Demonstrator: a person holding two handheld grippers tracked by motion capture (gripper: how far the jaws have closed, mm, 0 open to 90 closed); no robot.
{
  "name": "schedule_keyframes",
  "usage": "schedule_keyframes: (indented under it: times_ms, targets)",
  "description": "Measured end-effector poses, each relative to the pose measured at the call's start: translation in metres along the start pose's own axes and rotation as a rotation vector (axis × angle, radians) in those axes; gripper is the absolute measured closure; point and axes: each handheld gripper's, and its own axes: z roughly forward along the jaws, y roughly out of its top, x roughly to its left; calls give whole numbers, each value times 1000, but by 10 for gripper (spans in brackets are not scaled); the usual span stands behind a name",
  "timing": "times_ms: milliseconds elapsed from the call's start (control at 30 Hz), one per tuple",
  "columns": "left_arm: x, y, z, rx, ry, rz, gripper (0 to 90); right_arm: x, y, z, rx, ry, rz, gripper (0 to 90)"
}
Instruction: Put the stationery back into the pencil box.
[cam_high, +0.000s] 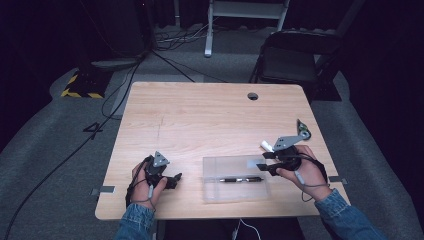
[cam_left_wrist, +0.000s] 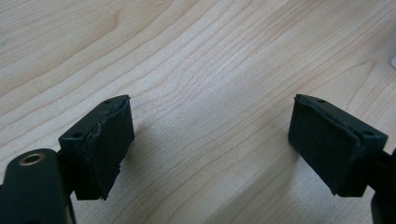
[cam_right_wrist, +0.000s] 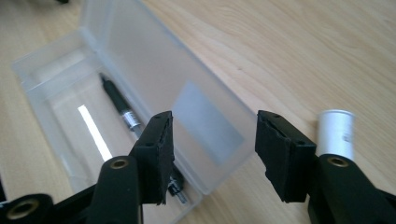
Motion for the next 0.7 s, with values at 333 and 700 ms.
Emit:
schedule_keyframes:
  times_ms: [333, 700]
  targets:
    - [-1, -1, 0, -1, 3, -9, 147, -37, -4, -15, -38, -78, 103, 447]
    - [-1, -1, 0, -5, 5, -6, 147, -78, -12, -23, -63, -171, 214, 408]
